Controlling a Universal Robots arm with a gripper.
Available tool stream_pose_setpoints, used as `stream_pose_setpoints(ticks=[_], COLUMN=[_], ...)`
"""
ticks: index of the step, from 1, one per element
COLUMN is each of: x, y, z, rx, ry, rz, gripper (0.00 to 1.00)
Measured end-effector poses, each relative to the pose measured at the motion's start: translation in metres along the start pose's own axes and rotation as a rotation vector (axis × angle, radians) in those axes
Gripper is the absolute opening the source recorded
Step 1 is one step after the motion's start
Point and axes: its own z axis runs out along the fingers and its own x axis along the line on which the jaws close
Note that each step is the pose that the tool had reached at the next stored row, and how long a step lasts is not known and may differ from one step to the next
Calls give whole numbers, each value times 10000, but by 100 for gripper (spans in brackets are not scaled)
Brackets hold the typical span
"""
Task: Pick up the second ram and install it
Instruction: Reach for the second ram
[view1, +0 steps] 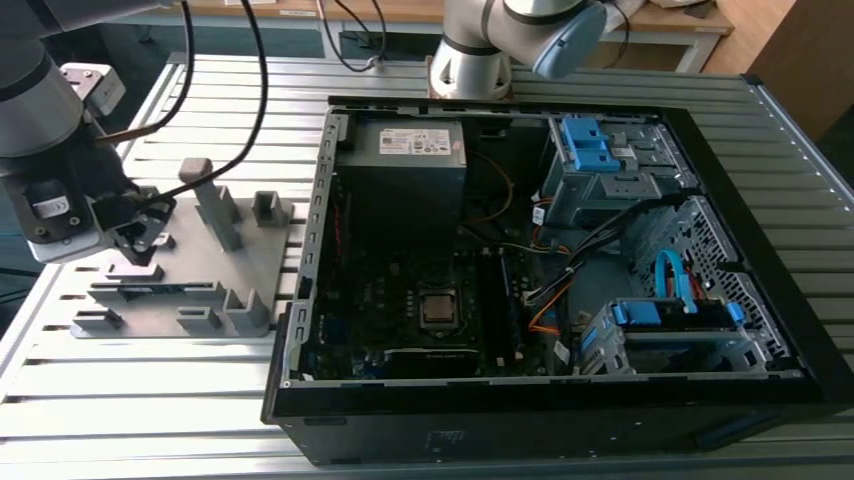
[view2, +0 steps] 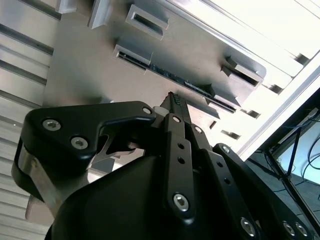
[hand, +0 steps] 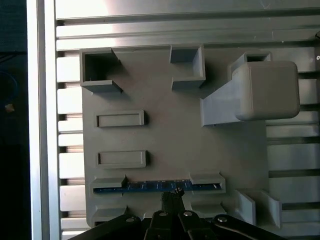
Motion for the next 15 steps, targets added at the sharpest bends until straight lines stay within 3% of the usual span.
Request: stream_pose_setpoints(ticks=[15], x=[-1], y=[-5], z=[122], rx=[0], ry=[2], rz=[-4], gripper=[10])
